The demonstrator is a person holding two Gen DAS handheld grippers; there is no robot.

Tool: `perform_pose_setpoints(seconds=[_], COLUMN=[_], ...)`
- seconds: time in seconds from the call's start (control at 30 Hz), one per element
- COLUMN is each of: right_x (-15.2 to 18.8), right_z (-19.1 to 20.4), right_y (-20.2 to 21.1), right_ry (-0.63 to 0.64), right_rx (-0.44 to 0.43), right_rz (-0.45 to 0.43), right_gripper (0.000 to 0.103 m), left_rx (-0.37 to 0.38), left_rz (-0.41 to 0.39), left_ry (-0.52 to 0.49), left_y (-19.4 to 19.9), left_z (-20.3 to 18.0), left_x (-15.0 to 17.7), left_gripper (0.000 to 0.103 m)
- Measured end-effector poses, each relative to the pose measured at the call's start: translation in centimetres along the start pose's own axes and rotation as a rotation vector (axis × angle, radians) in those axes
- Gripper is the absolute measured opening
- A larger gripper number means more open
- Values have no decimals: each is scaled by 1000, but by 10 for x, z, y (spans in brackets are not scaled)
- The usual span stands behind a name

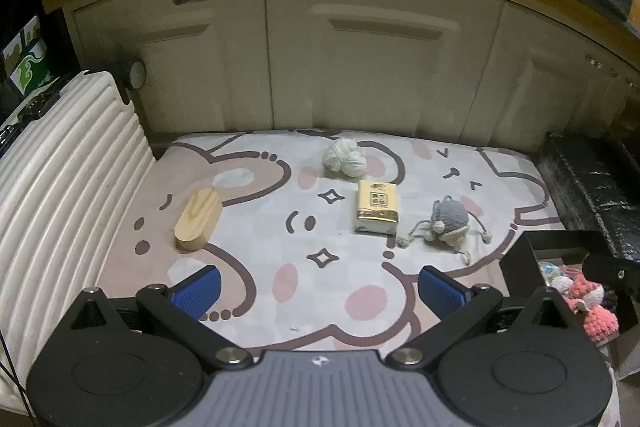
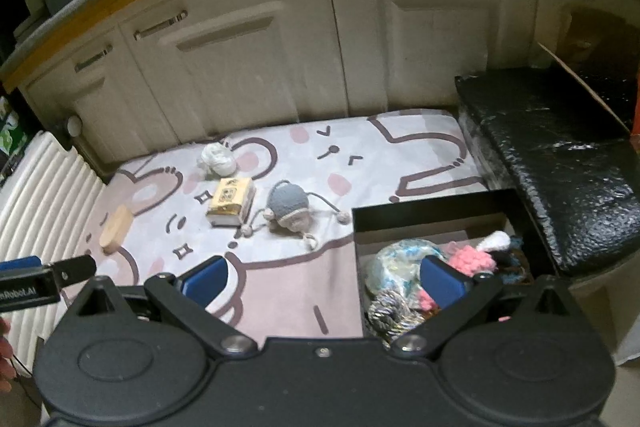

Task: Organize objects
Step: 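Withdraw both tools from the box back toward the bed, then grasp the wooden paddle with the left tool while the right tool grasps the grey crochet mouse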

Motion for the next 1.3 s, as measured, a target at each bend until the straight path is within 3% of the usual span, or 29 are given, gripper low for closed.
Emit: perform_pose_setpoints(seconds=[0.33, 0.73, 1.3], right_x=[-12, -28, -28], right_z=[10, 20, 35], right_y=[-29, -93, -198], right_ry=[-14, 48, 111], right_rx=[-13, -11, -20], right_rz=[-25, -25, 39], right_gripper=[103, 103, 103], left_rx=[-31, -55, -146], left_rz=[39, -71, -64], left_ry=[56, 49, 84], left_y=[-35, -90, -197], left_z=[27, 56, 117], left_x=[-1, -43, -47], left_gripper=[101, 97, 93])
Point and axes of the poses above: each gripper's, at about its wrist camera, not at the fingertips, and y roughly against the way its jaws point, z to its left, x to its underside, the point moved 10 cm from there along -y, roughly the way its jaws point, and after that the axes turned 7 degrees about -z, right-handed, at the moved point
